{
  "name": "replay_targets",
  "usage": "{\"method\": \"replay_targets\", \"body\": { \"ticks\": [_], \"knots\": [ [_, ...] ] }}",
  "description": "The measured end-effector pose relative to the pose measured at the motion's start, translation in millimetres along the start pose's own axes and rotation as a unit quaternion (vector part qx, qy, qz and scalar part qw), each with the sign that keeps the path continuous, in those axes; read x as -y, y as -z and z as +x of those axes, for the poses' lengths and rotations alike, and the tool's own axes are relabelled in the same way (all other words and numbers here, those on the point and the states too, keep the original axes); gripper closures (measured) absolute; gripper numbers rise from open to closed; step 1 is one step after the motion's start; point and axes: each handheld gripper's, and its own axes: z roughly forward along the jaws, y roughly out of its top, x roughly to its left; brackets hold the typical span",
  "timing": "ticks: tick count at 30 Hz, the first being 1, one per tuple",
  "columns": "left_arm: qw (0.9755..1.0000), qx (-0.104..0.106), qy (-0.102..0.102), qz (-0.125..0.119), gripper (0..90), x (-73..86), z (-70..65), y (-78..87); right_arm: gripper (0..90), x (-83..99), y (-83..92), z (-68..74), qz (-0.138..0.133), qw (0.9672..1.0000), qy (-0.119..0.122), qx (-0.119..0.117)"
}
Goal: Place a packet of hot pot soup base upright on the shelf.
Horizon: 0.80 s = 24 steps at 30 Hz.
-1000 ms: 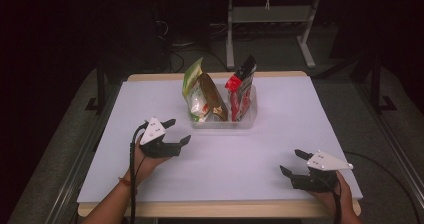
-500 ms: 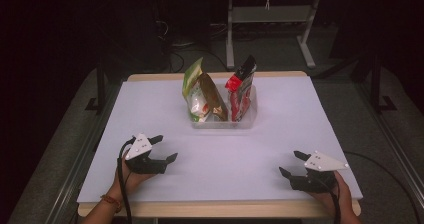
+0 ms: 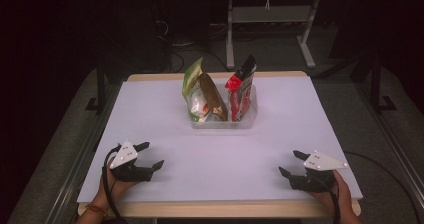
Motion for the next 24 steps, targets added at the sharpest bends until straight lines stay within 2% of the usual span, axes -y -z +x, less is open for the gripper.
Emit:
{"method": "replay_targets", "body": {
  "ticks": [2, 6, 9, 24],
  "knots": [
    [0.9999, 0.000, 0.011, -0.008, 17.7, 4.2, 2.6, 4.9, 26.9, -0.2, 0.3, 0.2, 0.000, 1.0000, 0.001, 0.001],
    [0.9996, -0.016, 0.015, -0.020, 18.0, 8.9, 5.4, 13.7, 26.9, -0.5, 0.6, 0.0, -0.002, 1.0000, 0.001, 0.002],
    [0.9992, -0.016, 0.020, -0.030, 18.0, 9.7, 5.5, 17.6, 26.8, -0.5, 0.7, -0.3, -0.003, 1.0000, 0.001, 0.001],
    [0.9984, -0.024, 0.034, -0.038, 18.1, 11.9, 8.1, 26.1, 26.8, -1.1, 3.2, -3.9, -0.011, 0.9999, -0.004, 0.000]
  ]
}}
